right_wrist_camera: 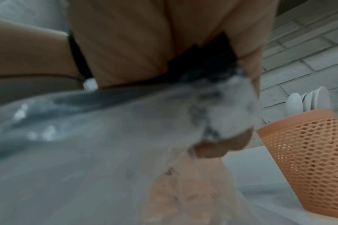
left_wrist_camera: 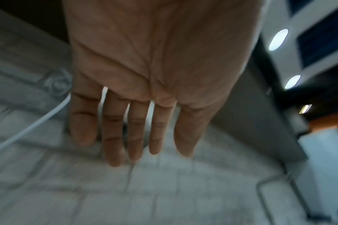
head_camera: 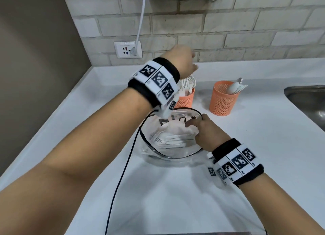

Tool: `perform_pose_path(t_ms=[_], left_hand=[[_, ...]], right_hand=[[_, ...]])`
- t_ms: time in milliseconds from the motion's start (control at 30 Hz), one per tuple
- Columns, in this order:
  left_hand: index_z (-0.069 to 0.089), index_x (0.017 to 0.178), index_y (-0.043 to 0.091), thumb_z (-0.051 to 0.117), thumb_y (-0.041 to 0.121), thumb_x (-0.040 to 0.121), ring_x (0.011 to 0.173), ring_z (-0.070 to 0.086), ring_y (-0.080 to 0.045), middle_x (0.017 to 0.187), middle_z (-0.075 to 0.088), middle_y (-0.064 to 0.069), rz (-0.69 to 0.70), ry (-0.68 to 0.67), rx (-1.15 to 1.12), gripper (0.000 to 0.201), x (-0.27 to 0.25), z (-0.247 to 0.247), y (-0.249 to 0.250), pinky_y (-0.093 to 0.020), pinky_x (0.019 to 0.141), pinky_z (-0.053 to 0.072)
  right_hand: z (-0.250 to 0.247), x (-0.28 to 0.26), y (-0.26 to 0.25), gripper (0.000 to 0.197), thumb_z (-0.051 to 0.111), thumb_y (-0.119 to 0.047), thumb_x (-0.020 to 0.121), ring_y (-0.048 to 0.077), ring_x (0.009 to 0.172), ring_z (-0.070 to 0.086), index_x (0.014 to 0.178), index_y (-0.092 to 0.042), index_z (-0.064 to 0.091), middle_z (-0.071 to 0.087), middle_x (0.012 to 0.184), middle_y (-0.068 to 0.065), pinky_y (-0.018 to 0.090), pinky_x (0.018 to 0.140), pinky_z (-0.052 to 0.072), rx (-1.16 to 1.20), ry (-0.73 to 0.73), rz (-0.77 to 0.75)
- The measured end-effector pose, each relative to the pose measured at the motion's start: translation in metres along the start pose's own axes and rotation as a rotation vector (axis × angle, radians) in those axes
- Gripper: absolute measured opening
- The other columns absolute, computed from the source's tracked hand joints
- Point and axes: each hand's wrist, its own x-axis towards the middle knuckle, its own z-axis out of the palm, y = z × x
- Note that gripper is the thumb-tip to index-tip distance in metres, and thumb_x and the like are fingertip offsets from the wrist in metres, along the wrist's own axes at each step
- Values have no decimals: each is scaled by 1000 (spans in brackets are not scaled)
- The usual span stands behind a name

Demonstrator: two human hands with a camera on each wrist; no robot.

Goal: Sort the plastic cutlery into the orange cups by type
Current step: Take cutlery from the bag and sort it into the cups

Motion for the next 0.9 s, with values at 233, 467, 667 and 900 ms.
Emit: perform_pose_path(t_ms=[233,467,667,900], left_hand=[[70,97,12,48,20,91,85,63,-21,93,70,-5,167,-220,-15,24,-113,35,13,-30,76,51],[37,140,16,75,44,71,126,46,-31,143,38,-13,-14,-542,433,83,-122,99,-48,-43,104,37],[-13,149,28,79,50,64,141,24,-37,157,-11,-16,-71,-814,418,127,-134,106,-59,-46,110,36],[22,148,19,65,49,80,132,41,-28,148,35,-9,44,-667,371,86,-120,103,-39,-44,107,36]], right_hand=[[1,-10,-7,57,52,4,79,23,86,48,133,-4,36,35,130,15,29,74,40,-108,-65,35],[9,-22,-15,62,61,0,74,23,58,46,129,-2,32,29,126,13,28,48,34,-265,-119,85],[17,-30,-19,77,72,-8,69,26,73,50,133,-5,29,24,127,12,29,64,44,-304,-169,139],[16,-27,-20,78,73,-8,68,30,80,55,133,-6,28,23,127,12,33,68,49,-284,-173,127]])
